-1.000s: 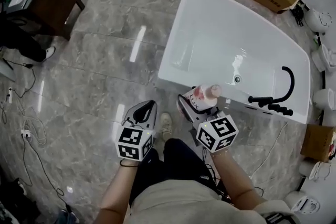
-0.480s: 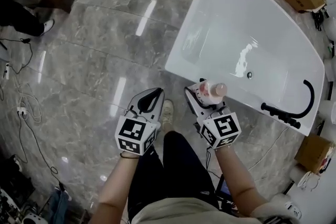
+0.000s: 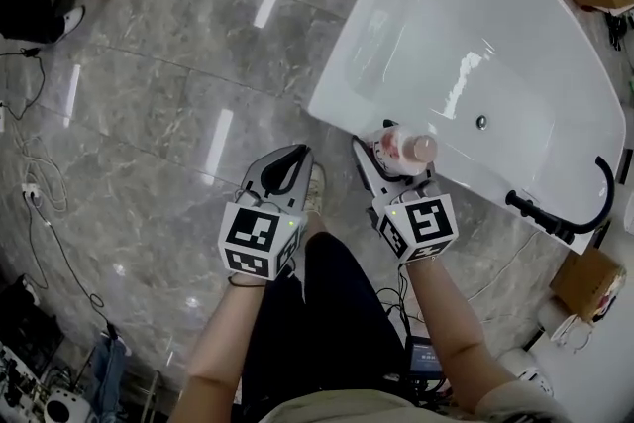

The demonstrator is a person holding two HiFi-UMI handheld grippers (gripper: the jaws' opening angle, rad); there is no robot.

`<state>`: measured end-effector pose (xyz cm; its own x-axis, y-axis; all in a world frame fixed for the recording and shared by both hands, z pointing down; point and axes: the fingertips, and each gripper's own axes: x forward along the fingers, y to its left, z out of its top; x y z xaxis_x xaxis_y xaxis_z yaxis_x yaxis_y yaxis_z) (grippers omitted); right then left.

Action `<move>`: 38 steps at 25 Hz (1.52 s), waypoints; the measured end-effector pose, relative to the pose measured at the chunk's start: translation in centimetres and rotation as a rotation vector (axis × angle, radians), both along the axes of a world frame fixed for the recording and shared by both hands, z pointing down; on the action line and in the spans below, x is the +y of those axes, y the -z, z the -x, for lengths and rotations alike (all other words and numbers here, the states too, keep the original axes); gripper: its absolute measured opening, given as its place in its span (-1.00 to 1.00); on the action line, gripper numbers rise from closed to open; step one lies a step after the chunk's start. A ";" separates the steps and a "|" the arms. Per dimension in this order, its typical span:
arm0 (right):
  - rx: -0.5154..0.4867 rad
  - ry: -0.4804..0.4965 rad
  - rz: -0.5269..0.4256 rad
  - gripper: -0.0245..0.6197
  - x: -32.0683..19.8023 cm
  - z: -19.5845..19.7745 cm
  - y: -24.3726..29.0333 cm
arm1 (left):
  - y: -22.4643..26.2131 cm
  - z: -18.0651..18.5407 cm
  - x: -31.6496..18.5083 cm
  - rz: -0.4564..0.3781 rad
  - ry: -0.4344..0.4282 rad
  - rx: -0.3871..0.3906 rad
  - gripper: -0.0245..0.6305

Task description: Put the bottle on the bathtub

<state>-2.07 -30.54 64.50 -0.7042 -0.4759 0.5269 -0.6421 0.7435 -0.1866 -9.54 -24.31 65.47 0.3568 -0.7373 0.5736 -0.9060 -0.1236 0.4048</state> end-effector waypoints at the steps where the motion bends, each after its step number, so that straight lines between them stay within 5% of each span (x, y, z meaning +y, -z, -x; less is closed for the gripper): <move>1: 0.002 -0.001 -0.010 -0.21 -0.4 0.1 -0.4 | -0.4 0.0 -0.2 0.003 0.005 0.005 -0.87; 16: -0.020 0.024 -0.107 -0.21 -5.7 3.4 -3.3 | -3.5 -0.1 -2.8 0.034 0.000 -0.015 -0.87; 28: 0.002 0.118 -0.205 -0.21 -4.5 4.1 -3.4 | -3.9 -0.4 -3.1 0.035 0.018 0.003 -0.87; 38: -0.010 0.129 -0.135 0.04 -3.4 4.0 -3.3 | -3.3 -1.4 -2.6 0.019 -0.011 -0.011 -0.87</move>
<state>-6.04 -33.91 67.81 -0.7689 -0.4473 0.4568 -0.5386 0.8382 -0.0858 -8.09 -26.93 68.80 0.3585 -0.7221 0.5917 -0.9091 -0.1259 0.3972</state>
